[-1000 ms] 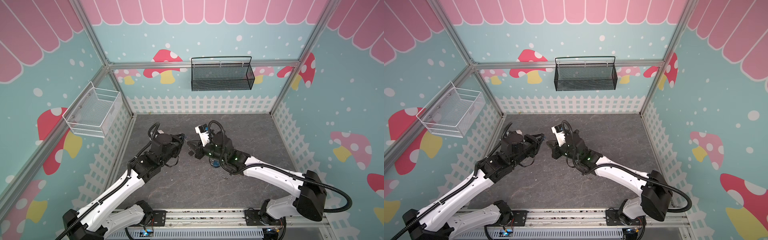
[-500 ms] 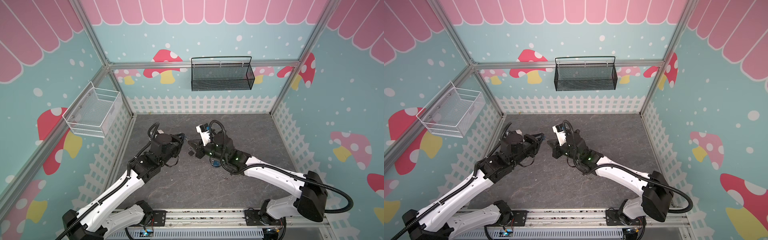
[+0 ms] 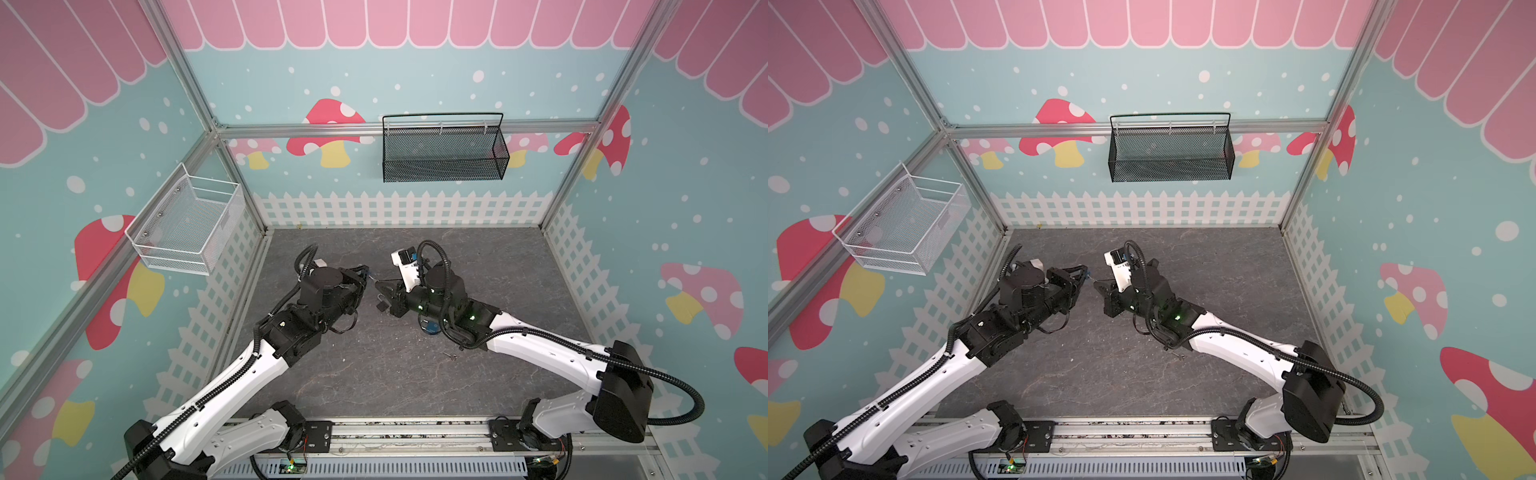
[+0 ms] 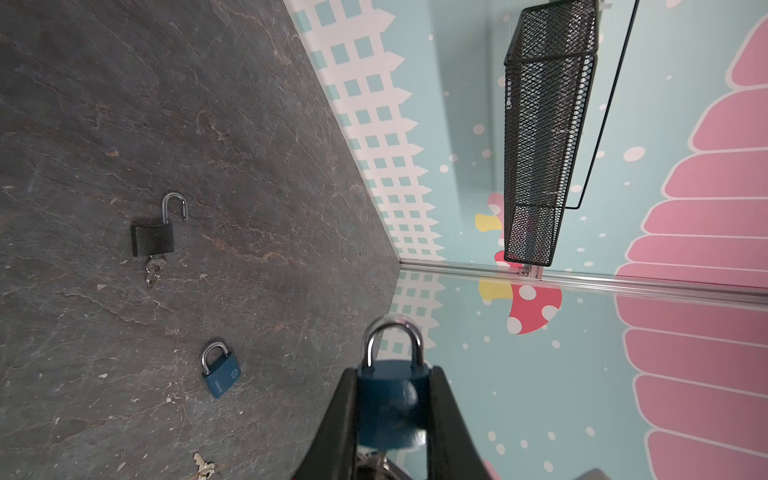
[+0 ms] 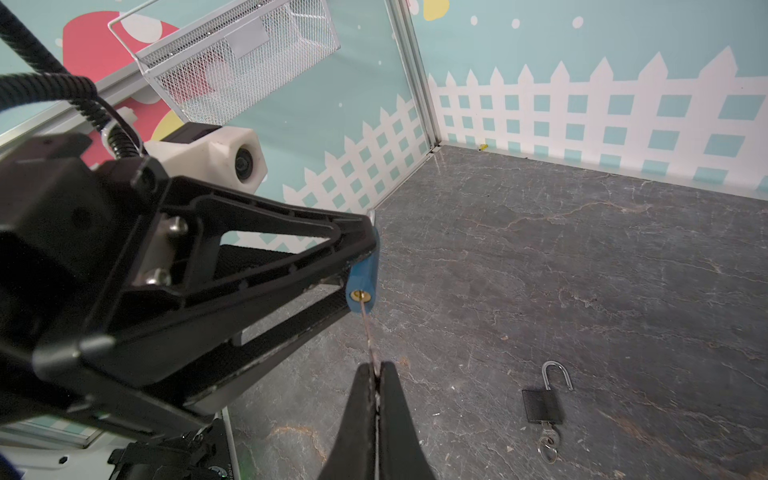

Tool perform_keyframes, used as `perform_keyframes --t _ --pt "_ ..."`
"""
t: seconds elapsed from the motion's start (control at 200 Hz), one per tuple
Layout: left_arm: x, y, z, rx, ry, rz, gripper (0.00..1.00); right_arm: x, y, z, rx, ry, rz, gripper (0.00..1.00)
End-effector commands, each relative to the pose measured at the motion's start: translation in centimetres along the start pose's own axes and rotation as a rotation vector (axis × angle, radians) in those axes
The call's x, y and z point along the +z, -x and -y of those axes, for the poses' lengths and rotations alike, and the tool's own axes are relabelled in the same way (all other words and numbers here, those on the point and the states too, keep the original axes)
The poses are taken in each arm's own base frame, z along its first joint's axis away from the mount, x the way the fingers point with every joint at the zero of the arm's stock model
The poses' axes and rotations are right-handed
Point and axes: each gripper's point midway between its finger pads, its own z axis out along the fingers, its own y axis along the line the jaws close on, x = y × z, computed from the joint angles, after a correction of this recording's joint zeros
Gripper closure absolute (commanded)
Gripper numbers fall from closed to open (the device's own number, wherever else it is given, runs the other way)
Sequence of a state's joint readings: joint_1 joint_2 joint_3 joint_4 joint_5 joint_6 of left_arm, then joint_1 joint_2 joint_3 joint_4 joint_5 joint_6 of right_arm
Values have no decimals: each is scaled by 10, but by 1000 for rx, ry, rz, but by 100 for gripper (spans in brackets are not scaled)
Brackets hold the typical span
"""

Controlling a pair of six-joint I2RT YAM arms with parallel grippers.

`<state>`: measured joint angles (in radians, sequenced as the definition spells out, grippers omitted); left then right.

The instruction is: Unlock with the key

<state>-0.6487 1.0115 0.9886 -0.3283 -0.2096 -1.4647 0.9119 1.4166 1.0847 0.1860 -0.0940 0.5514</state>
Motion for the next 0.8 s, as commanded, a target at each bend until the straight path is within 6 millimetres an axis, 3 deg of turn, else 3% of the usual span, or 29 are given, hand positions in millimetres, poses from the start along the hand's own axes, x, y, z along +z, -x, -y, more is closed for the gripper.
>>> perform_keyframes --t 0.0,0.505,0.65,0.795 --pt "-6 4 4 5 -23 15 100 2 16 -5 22 23 25 100" --pt "-4 7 -1 7 -9 31 100 -11 31 -13 32 45 74 100" --pt "-4 7 -3 3 -5 33 100 -10 30 -13 33 46 70 100" --pt "-5 5 5 2 -27 18 100 -1 15 -4 49 19 32 100"
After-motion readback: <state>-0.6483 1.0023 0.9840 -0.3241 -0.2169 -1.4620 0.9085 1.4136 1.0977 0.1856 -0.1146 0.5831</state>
